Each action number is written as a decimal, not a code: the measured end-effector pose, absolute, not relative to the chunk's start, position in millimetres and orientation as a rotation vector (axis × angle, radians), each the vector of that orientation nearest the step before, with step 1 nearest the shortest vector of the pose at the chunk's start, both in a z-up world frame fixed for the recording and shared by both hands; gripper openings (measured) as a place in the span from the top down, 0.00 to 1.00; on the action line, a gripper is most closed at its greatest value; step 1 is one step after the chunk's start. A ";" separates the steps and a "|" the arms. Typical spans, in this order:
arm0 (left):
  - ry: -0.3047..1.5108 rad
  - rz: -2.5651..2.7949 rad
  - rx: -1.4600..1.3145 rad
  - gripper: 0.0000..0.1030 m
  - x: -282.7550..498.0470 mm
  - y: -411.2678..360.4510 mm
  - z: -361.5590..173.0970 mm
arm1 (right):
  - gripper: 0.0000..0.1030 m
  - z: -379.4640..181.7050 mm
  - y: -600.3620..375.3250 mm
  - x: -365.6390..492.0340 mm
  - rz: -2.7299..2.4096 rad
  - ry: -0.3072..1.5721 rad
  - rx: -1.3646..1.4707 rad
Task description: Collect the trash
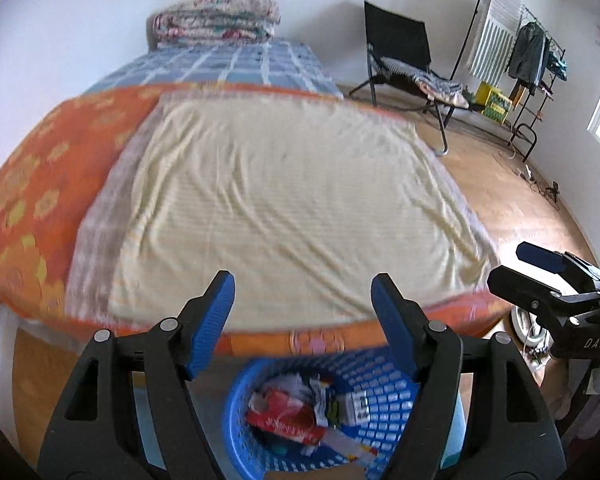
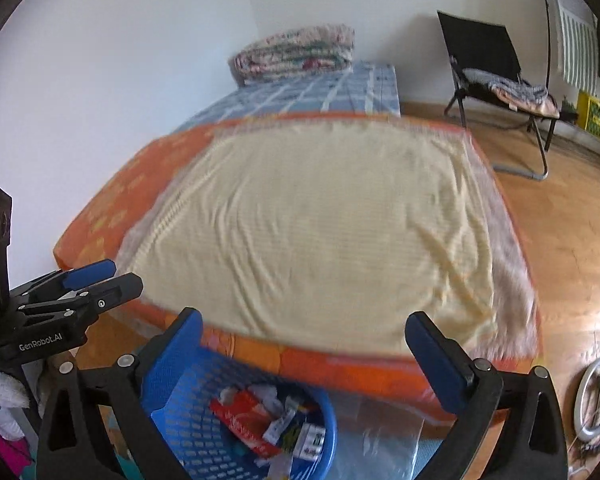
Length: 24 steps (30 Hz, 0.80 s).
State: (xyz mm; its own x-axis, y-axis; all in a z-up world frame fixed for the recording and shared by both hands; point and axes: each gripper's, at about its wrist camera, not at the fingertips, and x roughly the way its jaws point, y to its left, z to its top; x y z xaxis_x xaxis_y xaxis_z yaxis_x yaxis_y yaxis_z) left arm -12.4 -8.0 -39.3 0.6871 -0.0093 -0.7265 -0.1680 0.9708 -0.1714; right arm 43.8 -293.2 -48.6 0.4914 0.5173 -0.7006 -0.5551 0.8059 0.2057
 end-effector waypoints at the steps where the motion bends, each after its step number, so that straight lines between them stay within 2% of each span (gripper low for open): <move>1: 0.795 0.088 -0.236 0.24 -7.1 -6.6 -32.6 | 0.00 -43.1 -293.5 47.9 0.648 0.817 -0.048; 6: 0.731 0.094 -0.232 0.20 14.4 -1.5 -9.2 | 0.00 -23.8 -291.8 71.2 0.635 0.761 -0.026; 10: 0.691 0.102 -0.228 0.12 29.8 0.9 2.7 | 0.00 -14.1 -290.2 88.3 0.617 0.729 -0.003; 16: 0.664 0.121 -0.236 0.07 42.2 7.0 3.4 | 0.00 -12.6 -284.7 106.2 0.619 0.703 0.030; 24: 0.703 0.153 -0.299 0.06 59.3 18.2 -6.5 | 0.00 -36.7 -282.1 133.8 0.646 0.782 0.109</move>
